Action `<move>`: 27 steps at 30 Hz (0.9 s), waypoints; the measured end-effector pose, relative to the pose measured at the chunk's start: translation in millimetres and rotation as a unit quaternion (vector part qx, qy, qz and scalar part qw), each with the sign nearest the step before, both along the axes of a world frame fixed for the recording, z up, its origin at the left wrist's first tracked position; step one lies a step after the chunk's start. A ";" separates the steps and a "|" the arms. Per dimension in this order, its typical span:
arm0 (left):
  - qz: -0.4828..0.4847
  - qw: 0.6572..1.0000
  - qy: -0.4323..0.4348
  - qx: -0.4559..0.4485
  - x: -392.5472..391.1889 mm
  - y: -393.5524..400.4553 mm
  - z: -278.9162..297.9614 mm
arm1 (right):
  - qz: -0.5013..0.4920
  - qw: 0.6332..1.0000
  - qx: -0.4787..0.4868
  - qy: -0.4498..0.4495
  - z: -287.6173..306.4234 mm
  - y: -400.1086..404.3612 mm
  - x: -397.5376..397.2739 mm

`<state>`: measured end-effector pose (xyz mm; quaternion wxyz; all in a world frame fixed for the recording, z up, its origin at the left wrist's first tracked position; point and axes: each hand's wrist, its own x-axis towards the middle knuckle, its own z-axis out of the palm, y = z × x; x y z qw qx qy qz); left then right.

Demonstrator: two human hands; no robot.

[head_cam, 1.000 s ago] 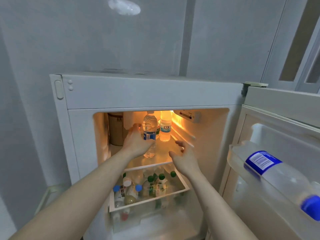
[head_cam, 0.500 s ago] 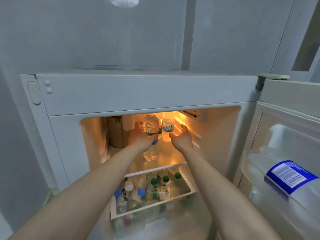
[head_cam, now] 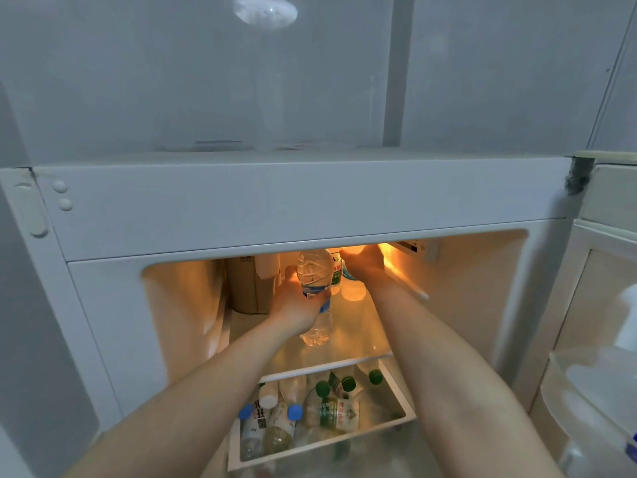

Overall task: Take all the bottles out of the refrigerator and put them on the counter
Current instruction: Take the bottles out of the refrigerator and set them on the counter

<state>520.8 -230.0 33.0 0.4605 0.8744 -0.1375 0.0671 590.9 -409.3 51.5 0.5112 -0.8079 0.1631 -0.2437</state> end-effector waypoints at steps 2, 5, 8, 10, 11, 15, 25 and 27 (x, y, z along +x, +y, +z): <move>-0.006 1.000 -0.015 0.021 -1.1 1.1 -0.1 | -0.023 1.000 -0.014 0.003 -2.9 -0.1 6.4; 0.007 0.999 -0.022 0.023 -10.3 4.6 1.1 | -0.051 0.998 -0.037 -0.001 -7.1 1.6 3.9; 0.005 0.999 -0.034 0.000 -22.7 10.4 -0.2 | -0.024 0.998 -0.031 -0.049 -9.5 10.1 -10.0; -0.009 0.999 -0.035 -0.030 -41.6 13.8 0.7 | -0.006 0.997 -0.005 -0.071 -12.1 16.0 -23.3; -0.016 0.998 -0.044 -0.045 -52.7 16.6 -0.1 | -0.003 0.997 0.008 -0.072 -13.3 19.9 -32.6; -0.040 0.993 -0.089 -0.063 -108.7 36.9 -8.9 | -0.011 0.993 0.026 -0.113 -25.7 38.4 -76.6; -0.039 0.983 -0.045 -0.174 -224.3 122.3 -13.3 | 0.025 0.964 0.107 -0.242 -30.6 115.1 -206.2; -0.031 0.984 -0.031 -0.175 -247.1 144.7 -14.0 | 0.033 0.962 0.106 -0.251 -28.6 128.0 -233.6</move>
